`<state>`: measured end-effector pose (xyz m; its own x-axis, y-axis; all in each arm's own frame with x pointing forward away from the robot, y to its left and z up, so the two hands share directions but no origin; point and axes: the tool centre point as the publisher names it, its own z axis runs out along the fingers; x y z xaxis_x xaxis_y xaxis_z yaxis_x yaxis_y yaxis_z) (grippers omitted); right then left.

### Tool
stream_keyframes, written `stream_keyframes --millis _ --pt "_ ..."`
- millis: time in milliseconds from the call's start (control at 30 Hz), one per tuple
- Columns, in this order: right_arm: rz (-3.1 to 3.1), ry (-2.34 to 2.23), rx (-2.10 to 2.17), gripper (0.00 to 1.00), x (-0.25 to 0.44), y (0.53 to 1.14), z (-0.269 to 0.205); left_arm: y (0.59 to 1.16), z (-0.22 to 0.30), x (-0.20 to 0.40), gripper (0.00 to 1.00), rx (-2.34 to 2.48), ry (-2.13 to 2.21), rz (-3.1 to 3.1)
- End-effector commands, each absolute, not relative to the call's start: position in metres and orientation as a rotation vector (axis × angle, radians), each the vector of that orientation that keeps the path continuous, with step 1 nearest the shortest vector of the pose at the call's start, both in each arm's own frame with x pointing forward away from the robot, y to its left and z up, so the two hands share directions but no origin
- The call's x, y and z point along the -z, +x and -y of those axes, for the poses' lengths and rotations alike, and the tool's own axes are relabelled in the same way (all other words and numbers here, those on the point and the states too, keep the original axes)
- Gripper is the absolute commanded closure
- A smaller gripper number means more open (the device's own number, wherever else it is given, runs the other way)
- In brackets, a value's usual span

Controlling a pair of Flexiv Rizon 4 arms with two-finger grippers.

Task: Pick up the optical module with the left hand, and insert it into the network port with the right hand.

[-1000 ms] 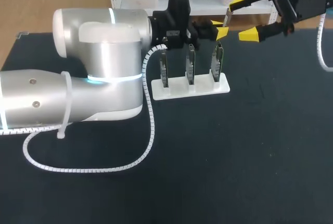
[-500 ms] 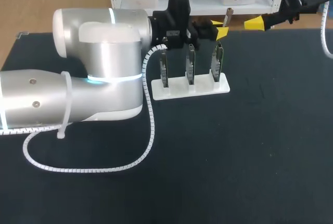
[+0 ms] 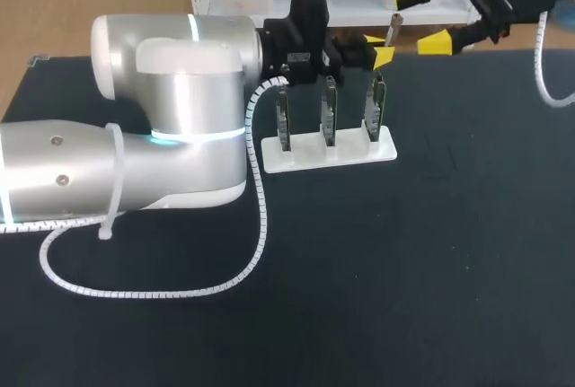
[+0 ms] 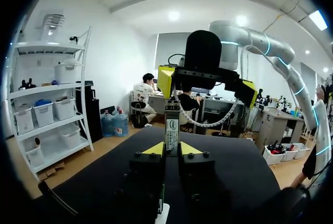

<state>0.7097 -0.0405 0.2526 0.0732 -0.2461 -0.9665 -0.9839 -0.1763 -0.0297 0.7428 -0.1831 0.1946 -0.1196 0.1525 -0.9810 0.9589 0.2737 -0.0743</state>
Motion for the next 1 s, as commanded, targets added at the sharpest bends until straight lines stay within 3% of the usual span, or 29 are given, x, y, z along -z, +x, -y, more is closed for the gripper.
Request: stream_keyframes --millis 33,1000 --pt "-1.267 -1.569 -1.168 0.0 -0.25 0.714 0.037 0.745 0.184 -0.195 1.0 0.991 1.08 -1.524" --pt "-1.197 -1.604 -1.117 0.0 -0.245 0.746 0.039 0.745 0.184 -0.195 1.0 0.991 1.08 -1.524"
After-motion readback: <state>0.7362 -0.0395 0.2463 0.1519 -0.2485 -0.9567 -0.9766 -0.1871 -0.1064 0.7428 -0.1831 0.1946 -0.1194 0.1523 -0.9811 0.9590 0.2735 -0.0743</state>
